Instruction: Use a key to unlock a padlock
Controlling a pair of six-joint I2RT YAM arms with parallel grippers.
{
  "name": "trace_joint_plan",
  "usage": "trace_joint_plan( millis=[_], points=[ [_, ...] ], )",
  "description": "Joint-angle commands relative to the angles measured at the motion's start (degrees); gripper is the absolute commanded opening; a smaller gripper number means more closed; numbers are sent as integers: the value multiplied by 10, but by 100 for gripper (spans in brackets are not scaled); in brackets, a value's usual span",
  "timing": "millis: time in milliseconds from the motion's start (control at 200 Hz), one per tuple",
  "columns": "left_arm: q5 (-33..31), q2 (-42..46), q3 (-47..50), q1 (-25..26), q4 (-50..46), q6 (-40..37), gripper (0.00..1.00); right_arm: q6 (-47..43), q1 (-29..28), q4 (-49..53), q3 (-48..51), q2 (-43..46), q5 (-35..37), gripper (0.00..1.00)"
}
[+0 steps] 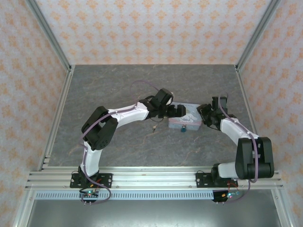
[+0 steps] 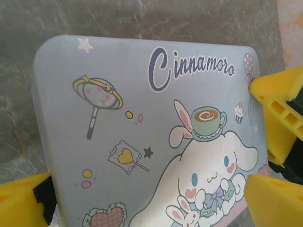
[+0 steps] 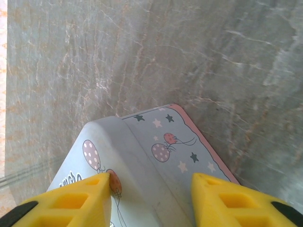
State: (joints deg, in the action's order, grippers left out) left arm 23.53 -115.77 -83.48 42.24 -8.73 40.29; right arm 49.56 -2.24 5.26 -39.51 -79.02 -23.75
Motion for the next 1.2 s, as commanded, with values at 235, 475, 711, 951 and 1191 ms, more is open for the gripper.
trace_joint_plan(
  millis=[235, 475, 711, 951, 1191],
  points=[
    [11, -2, -22, -59, 9, -1, 100, 32, -92, -11, -141, -148, 17, 43],
    [6, 48, 40, -105, 12, -14, 100, 45, -161, -8, -227, -221, 25, 43],
    [-6, 106, 106, -123, 15, -29, 100, 48, -212, -2, -262, -248, 35, 43],
    [-16, 128, 134, -143, 13, -37, 100, 51, -250, 8, -293, -272, 45, 44],
    [-14, 112, 115, -154, 1, -48, 100, 56, -257, 10, -280, -263, 54, 48]
  ],
)
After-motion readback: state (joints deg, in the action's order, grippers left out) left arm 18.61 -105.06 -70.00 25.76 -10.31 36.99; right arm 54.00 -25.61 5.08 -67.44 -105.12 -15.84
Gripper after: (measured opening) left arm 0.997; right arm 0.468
